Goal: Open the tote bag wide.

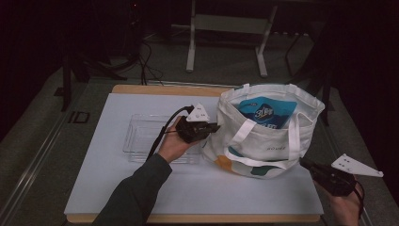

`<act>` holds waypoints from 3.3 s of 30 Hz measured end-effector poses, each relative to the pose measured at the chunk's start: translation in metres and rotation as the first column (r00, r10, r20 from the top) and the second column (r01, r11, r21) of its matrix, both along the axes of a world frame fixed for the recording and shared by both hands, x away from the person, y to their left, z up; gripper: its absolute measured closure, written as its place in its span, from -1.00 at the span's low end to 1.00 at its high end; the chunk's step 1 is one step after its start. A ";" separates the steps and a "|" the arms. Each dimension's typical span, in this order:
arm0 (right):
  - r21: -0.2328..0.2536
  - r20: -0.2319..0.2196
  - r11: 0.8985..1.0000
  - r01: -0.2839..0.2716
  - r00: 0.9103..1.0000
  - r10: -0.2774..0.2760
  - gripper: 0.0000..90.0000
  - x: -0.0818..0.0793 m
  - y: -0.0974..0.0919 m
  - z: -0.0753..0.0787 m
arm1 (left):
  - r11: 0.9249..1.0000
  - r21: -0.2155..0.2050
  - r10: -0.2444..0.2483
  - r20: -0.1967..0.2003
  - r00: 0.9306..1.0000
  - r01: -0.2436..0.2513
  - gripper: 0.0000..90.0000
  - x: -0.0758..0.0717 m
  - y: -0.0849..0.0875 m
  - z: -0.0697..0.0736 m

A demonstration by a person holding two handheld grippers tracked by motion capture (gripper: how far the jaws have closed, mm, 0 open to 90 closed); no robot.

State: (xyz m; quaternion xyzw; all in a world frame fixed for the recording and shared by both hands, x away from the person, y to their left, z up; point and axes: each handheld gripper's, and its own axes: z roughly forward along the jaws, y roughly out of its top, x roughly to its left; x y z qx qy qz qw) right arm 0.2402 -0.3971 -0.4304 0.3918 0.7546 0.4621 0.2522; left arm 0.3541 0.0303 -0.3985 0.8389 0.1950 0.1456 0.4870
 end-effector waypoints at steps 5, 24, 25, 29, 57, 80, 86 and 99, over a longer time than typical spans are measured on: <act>-0.012 -0.010 1.000 -0.002 1.000 0.002 1.00 -0.004 0.000 -0.004 | 1.000 0.013 -0.009 0.004 1.000 0.009 0.96 -0.004 -0.001 -0.003; -0.037 -0.070 0.999 -0.018 0.997 0.016 1.00 -0.007 0.005 -0.030 | 0.998 0.063 -0.013 -0.054 0.998 0.016 0.95 -0.006 0.000 -0.029; -0.038 -0.076 0.999 -0.018 0.997 0.016 1.00 -0.007 0.005 -0.032 | 0.998 0.063 -0.013 -0.054 0.998 0.016 0.95 -0.006 0.000 -0.029; -0.036 -0.092 0.999 -0.016 0.996 0.012 1.00 -0.005 0.005 -0.039 | 0.998 0.070 -0.006 -0.087 0.996 0.012 0.95 -0.005 0.001 -0.040; -0.067 -0.192 0.997 0.033 0.980 -0.046 1.00 -0.003 0.001 -0.070 | 0.993 0.113 0.034 -0.126 0.991 -0.020 0.93 -0.005 0.000 -0.060; 0.009 -0.101 0.998 0.055 0.993 -0.054 -0.01 -0.012 -0.004 -0.041 | 1.000 0.015 0.020 -0.072 0.997 -0.019 0.03 -0.007 0.012 -0.041; -0.003 -0.080 0.999 0.039 0.996 -0.040 -0.13 -0.012 0.003 -0.032 | 1.000 -0.007 0.020 -0.062 0.998 -0.021 -0.01 -0.006 0.013 -0.036; 0.004 -0.022 1.000 0.000 1.000 0.000 0.19 -0.004 0.016 -0.015 | 1.000 0.006 0.007 -0.041 0.999 -0.007 0.27 0.002 0.000 -0.023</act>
